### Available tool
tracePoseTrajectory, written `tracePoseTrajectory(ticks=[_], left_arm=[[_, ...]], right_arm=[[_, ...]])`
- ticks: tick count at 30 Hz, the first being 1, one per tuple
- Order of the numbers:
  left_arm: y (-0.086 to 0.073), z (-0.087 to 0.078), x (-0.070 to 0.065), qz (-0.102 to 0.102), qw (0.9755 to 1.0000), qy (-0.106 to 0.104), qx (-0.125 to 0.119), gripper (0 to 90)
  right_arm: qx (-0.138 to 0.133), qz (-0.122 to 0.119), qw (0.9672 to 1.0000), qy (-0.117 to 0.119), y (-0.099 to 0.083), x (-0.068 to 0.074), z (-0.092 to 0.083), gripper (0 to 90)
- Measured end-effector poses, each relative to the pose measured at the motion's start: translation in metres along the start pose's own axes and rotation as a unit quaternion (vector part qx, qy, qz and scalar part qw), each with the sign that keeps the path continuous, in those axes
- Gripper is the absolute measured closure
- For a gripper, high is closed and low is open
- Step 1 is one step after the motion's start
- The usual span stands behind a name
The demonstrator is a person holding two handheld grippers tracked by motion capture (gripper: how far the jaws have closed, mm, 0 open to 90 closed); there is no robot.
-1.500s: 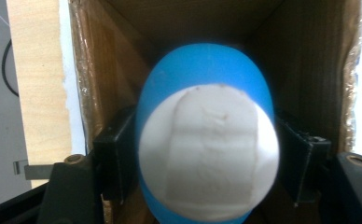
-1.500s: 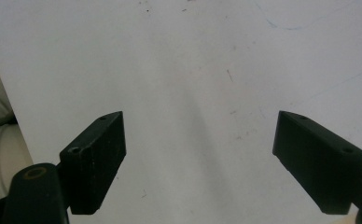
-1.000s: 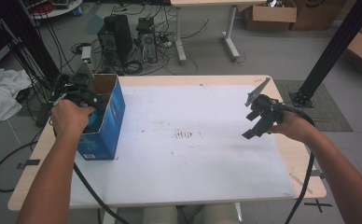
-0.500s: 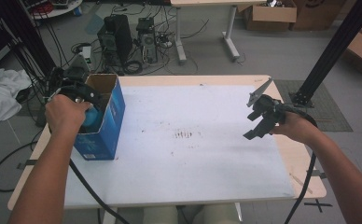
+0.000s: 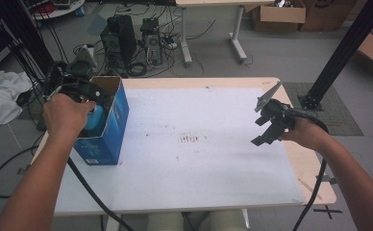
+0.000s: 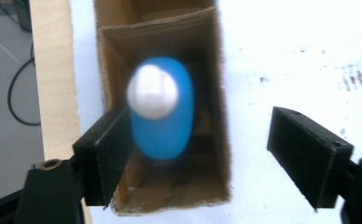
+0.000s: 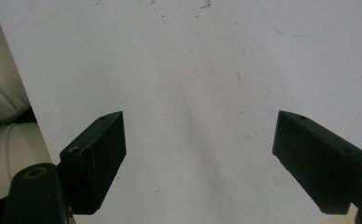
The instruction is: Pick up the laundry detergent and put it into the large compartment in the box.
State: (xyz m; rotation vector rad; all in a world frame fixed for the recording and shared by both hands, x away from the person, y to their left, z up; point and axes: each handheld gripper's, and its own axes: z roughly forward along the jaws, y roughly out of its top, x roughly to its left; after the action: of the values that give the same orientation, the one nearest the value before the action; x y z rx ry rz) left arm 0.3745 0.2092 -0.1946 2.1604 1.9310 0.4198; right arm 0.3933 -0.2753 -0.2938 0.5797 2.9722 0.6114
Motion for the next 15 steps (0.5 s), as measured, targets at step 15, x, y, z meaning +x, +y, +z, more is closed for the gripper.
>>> tracePoseTrajectory(ticks=[15], left_arm=[[0.000, -0.014, -0.043, 0.070, 0.9972, -0.022, -0.013, 18.8]], right_arm=[[-0.005, -0.003, 1.0000, -0.006, 0.002, 0.005, -0.005, 17.3]])
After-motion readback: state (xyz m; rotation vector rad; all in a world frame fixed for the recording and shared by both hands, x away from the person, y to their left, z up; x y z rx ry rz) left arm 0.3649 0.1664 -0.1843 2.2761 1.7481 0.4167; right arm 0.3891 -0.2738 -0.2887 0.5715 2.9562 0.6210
